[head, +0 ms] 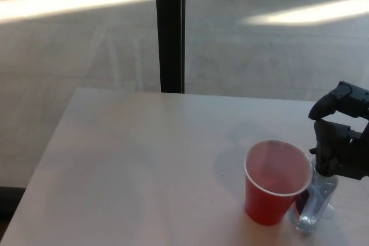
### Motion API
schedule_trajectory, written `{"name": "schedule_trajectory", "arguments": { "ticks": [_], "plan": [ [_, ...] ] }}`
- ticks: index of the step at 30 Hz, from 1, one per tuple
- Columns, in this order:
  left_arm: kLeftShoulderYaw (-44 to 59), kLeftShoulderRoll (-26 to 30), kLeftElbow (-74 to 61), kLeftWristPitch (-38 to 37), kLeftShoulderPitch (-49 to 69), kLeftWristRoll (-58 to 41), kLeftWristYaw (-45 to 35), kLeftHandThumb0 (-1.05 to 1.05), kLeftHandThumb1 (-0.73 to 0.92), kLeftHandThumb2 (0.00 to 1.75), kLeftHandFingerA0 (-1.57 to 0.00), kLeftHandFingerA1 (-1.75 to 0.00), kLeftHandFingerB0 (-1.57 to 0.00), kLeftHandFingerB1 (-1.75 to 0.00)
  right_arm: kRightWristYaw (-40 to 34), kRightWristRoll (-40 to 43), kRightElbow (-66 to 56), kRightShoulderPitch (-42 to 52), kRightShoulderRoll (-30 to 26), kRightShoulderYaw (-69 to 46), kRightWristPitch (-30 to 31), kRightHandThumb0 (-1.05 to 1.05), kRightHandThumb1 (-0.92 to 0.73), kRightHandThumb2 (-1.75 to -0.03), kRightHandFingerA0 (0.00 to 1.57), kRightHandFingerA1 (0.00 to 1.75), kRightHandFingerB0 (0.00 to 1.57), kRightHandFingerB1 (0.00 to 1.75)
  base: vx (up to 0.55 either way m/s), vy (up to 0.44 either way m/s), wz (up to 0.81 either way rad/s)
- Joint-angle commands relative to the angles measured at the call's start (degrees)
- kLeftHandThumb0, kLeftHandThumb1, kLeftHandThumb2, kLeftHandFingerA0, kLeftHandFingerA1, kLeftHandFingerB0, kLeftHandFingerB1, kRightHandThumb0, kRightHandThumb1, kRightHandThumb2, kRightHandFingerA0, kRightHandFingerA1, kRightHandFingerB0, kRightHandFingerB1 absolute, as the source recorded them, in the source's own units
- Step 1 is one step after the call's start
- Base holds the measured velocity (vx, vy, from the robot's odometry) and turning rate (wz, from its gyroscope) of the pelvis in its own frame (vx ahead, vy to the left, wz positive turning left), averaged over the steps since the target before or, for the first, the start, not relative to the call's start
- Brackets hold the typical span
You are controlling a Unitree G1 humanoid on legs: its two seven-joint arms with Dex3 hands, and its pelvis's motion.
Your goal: The robot uses its right hand fist to press the hand soap kept in the middle of the table to get liquid hand soap out
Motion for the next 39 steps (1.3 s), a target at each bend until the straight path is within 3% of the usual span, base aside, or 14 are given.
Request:
{"name": "schedule_trajectory", "arguments": {
  "ticks": [1,6,8,11,12,18,24,28,31,39],
  "plan": [
    [0.2,0.98,-0.23,0.41,-0.35,-0.27,1.11,-0.25,0.52,0.94,-0.74,-0.94,-0.48,-0.79,0.75,-2.7,5.26,5.41,-0.12,2.83,6.78,-0.19,-0.51,-1.29,1.02,1.75,0.8,1.52,0.0,0.0,0.0],
    [-0.38,1.19,-0.22,0.1,-0.22,0.05,0.72,-0.26,0.53,0.94,-0.73,-0.9,-0.54,-0.8,0.59,-2.68,5.55,5.79,0.07,2.94,6.54,-0.19,-0.51,-1.28,1.01,1.75,0.76,1.57,0.0,0.0,0.0],
    [-0.49,1.18,-0.4,0.06,-0.15,0.12,0.83,-0.27,0.48,1.01,-0.75,-0.9,-0.54,-0.77,0.36,-2.56,5.71,5.85,0.12,2.78,6.74,-0.19,-0.51,-1.28,1.02,1.75,0.76,1.57,0.0,0.0,0.0],
    [-0.85,1.32,-0.57,-0.02,0.02,0.37,0.62,-0.27,0.48,1.01,-0.75,-0.89,-0.53,-0.77,0.18,-2.46,6.08,5.85,0.24,2.51,6.57,-0.19,-0.51,-1.28,1.03,1.75,0.78,1.56,0.0,0.0,0.0],
    [-0.81,1.38,-0.49,0.41,-0.63,0.26,0.57,-0.27,0.52,0.95,-0.69,-0.87,-0.47,-0.75,0.0,-2.35,6.24,5.34,0.3,2.27,6.63,-0.2,-0.5,-1.3,1.03,1.75,0.78,1.55,0.0,0.0,0.0],
    [-1.16,1.43,-0.06,0.59,-1.08,0.46,1.02,-0.27,0.51,0.98,-0.73,-0.87,-0.5,-0.75,0.26,-1.88,7.33,5.58,0.3,1.56,5.91,-0.2,-0.48,-1.35,1.04,1.75,0.78,1.6,0.0,0.0,0.0],
    [-1.2,1.61,0.91,-0.43,-1.71,0.38,0.57,-0.29,0.51,0.98,-0.75,-0.88,-0.55,-0.77,-0.71,-0.72,8.19,5.89,0.88,0.36,7.03,-0.21,-0.55,-1.21,1.03,1.75,0.81,1.53,0.0,0.0,0.0],
    [-1.0,1.59,0.17,0.06,-1.62,0.11,0.6,-0.29,0.51,0.98,-0.73,-0.88,-0.54,-0.78,-0.2,-1.19,8.91,6.44,0.61,0.9,6.59,-0.21,-0.48,-1.29,1.04,1.75,0.8,1.54,0.0,0.0,0.0],
    [-1.04,1.6,0.22,0.09,-1.86,0.19,0.8,-0.28,0.54,0.93,-0.74,-0.9,-0.5,-0.77,0.4,-1.49,10.02,7.19,0.54,1.23,5.75,-0.21,-0.5,-1.27,1.02,1.75,0.73,1.67,0.0,0.0,0.0],
    [-0.75,1.57,0.16,0.15,-1.98,-0.16,0.77,-0.28,0.51,0.99,-0.75,-0.9,-0.52,-0.77,0.74,-2.05,10.74,7.92,-0.28,2.4,6.14,-0.23,-0.57,-1.21,1.05,1.75,0.8,1.57,0.0,0.0,0.0]
  ]
}}
